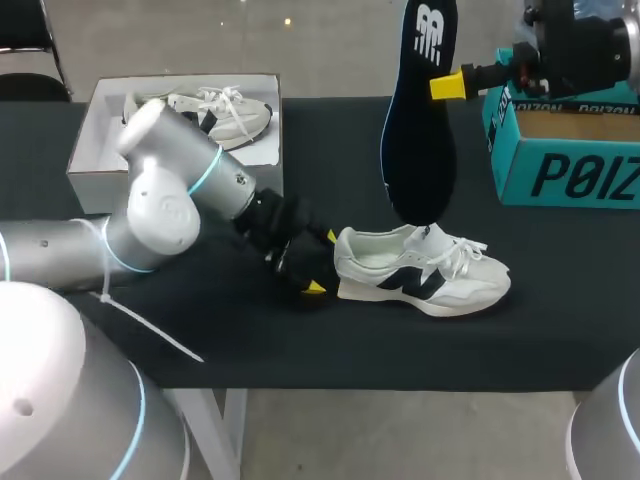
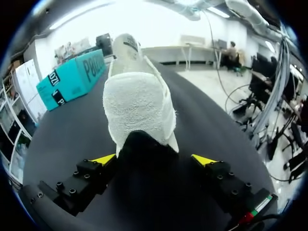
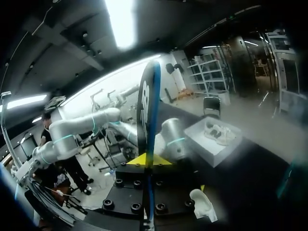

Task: Take the shoe out of the shoebox, open the shoe tongue, remove and reinsert the insole, then place the shoe into the shoebox

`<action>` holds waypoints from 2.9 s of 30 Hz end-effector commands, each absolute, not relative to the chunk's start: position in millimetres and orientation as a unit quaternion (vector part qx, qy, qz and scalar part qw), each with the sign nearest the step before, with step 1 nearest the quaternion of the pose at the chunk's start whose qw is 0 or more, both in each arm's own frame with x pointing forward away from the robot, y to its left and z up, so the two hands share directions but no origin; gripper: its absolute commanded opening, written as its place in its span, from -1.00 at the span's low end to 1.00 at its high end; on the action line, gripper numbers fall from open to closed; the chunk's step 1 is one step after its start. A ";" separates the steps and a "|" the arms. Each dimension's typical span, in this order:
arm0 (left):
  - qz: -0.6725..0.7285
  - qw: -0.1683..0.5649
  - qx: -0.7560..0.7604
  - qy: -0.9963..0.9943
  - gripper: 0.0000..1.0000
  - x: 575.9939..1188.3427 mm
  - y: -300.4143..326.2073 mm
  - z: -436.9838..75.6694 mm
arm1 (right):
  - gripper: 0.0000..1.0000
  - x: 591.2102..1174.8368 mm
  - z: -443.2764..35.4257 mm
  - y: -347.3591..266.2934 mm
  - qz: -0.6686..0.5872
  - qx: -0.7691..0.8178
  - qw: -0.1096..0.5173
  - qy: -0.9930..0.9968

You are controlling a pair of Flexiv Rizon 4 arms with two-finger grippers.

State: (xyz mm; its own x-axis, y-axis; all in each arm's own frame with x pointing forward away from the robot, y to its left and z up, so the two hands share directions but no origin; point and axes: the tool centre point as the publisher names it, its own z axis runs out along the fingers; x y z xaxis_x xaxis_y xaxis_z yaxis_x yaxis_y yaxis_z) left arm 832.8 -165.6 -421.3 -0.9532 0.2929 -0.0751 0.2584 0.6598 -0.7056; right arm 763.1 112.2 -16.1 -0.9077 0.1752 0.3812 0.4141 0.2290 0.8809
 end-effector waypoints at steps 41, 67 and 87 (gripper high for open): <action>0.164 -0.060 -0.178 -0.968 1.00 843.8 -161.4 -317.7 | -1.00 741.9 -4.1 104.1 -0.589 -0.203 0.087 -0.777; 0.181 -0.078 -0.196 -0.961 1.00 851.2 -195.3 -296.4 | -1.00 730.0 0.1 105.9 -0.573 -0.229 0.081 -0.782; 0.168 -0.062 -0.178 -0.968 1.00 871.5 -263.6 -349.7 | -1.00 730.0 0.1 105.9 -0.573 -0.229 0.081 -0.782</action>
State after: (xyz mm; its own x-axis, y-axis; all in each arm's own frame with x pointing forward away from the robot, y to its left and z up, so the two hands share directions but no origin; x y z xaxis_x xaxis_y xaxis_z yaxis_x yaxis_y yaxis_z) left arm 861.8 -249.1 -330.5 -0.9275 0.3180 -0.1965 0.3661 0.8787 -0.3064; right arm 728.1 103.8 0.8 -0.8822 0.2656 0.3888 0.4504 0.2353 0.8613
